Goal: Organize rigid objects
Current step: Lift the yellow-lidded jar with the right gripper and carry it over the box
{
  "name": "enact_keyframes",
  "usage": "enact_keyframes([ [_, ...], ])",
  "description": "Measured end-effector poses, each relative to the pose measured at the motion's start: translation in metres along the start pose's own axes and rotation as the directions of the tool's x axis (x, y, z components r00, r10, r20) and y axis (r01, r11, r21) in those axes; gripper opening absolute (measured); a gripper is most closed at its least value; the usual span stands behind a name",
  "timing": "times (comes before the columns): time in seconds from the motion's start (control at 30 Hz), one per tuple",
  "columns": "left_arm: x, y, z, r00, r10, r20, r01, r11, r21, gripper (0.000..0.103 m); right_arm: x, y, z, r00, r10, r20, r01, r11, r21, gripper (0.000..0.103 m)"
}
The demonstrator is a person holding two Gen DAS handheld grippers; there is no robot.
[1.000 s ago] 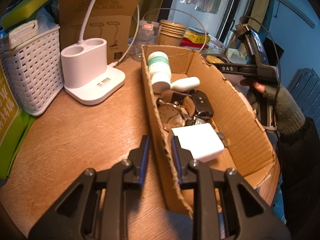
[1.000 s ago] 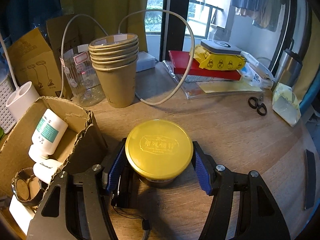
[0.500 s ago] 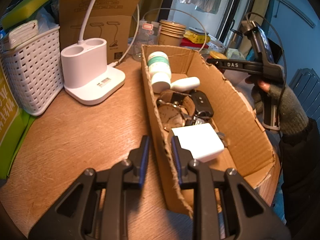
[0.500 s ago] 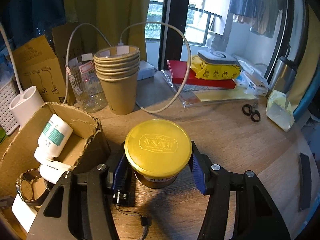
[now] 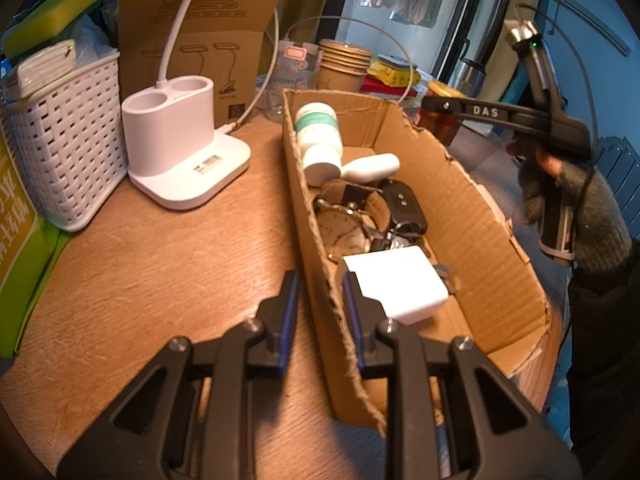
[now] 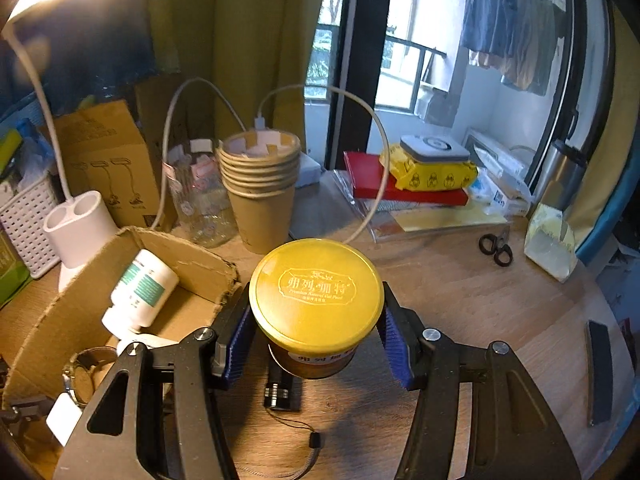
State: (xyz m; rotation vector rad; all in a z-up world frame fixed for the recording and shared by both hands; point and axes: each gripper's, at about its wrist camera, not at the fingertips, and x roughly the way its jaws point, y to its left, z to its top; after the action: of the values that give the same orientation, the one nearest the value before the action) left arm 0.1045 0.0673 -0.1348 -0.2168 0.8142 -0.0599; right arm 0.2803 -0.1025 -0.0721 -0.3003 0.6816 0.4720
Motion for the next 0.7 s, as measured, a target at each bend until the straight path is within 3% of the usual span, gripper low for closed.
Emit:
enact_keyframes([
  [0.43, 0.0, 0.0, 0.0, 1.0, 0.0, 0.0, 0.0, 1.0, 0.0, 0.023, -0.032, 0.033, 0.017, 0.997, 0.046, 0.065, -0.042, 0.997, -0.071, 0.059],
  [0.7, 0.0, 0.0, 0.0, 1.0, 0.0, 0.0, 0.0, 1.0, 0.0, 0.023, -0.036, 0.056, 0.021, 0.995, 0.086, 0.057, -0.078, 0.987, -0.14, 0.059],
])
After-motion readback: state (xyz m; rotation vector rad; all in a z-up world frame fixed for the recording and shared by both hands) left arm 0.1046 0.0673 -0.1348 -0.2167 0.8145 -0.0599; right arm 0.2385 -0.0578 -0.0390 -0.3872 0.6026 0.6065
